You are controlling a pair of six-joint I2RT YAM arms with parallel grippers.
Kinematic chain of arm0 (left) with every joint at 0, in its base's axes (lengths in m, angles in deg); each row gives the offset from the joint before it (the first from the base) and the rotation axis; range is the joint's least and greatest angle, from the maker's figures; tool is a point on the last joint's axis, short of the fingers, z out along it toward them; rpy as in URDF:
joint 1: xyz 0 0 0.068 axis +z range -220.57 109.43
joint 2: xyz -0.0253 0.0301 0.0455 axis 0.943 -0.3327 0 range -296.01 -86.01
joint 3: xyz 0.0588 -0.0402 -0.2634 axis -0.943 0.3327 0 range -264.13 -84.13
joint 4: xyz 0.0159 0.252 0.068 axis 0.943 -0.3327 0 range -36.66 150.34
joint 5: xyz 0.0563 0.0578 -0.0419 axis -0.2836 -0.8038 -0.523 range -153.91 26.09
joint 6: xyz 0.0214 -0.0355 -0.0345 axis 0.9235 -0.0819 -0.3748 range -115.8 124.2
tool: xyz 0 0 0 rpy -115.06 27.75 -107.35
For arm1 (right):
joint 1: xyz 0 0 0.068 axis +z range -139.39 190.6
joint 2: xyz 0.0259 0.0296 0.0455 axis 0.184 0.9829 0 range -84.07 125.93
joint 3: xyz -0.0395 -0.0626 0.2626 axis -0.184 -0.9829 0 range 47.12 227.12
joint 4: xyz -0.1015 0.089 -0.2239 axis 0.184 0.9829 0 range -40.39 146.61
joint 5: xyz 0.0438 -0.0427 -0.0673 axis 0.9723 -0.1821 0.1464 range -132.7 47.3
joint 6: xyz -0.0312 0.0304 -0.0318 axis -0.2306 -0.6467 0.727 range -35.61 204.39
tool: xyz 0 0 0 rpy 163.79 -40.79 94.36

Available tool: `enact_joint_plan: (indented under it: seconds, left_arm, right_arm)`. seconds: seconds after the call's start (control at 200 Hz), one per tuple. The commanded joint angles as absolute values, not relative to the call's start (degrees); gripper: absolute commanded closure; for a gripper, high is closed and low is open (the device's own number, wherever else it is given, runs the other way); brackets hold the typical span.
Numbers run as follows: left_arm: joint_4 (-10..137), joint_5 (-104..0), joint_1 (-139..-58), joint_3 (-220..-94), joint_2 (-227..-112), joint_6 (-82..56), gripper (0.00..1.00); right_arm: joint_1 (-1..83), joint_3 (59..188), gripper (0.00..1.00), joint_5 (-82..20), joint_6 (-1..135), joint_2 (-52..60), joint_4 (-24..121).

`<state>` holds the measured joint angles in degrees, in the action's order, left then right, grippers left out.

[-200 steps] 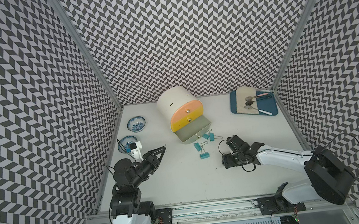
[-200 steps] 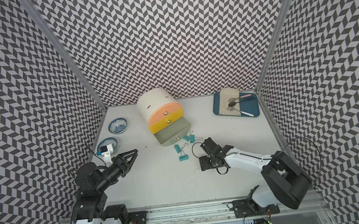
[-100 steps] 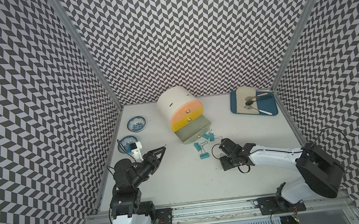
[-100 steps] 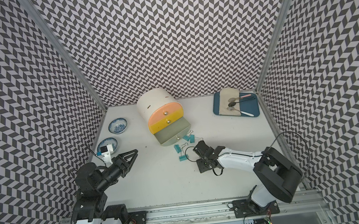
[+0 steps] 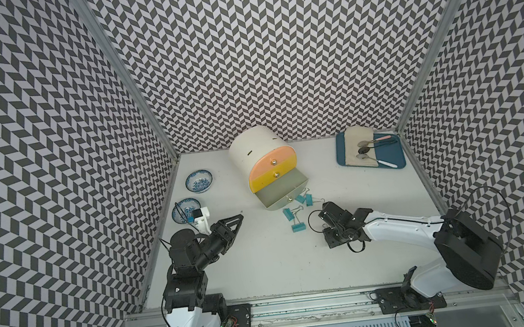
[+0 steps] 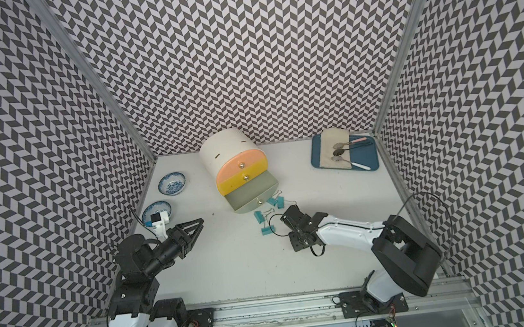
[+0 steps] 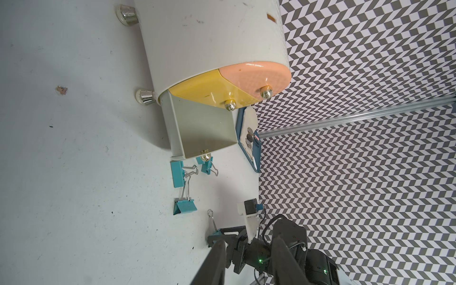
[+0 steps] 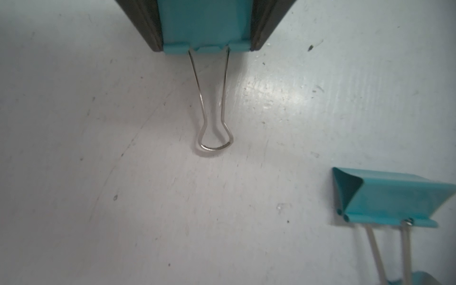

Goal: Put the binder clips in the drawer according to color
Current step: Pick up the binder clip at the center of the board, then place the binder clip in the drawer.

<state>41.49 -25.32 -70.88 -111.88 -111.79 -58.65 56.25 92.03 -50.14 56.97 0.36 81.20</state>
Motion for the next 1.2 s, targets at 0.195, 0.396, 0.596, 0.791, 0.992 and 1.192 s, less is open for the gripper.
enact_joint_plan:
  seconds: [0.195, 0.396, 0.596, 0.791, 0.992, 1.192]
  left_arm:
    - [44.9, -23.6, -70.8, -113.5, -119.0, -55.4, 0.64]
    - [48.3, -22.2, -72.3, -113.1, -122.7, -55.8, 0.61]
    - [52.5, -21.4, -75.6, -113.9, -128.7, -55.6, 0.57]
    - [56.2, -22.9, -79.7, -115.5, -134.8, -55.3, 0.56]
    - [59.1, -23.7, -80.7, -115.7, -138.1, -55.5, 0.55]
    - [62.6, -23.7, -80.7, -115.2, -140.6, -56.7, 0.55]
  right_arm:
    - [53.7, 107.3, 0.62, -49.5, 58.3, -3.1, 83.9]
    - [48.3, 116.6, 0.62, -40.5, 57.8, 0.5, 81.7]
    - [46.6, 123.1, 0.62, -31.0, 56.4, 7.0, 76.1]
    - [47.8, 127.7, 0.62, -25.1, 52.4, 13.2, 71.3]
    - [50.0, 129.2, 0.62, -23.6, 50.1, 16.4, 68.4]
    - [51.8, 129.4, 0.61, -23.0, 49.1, 18.8, 66.3]
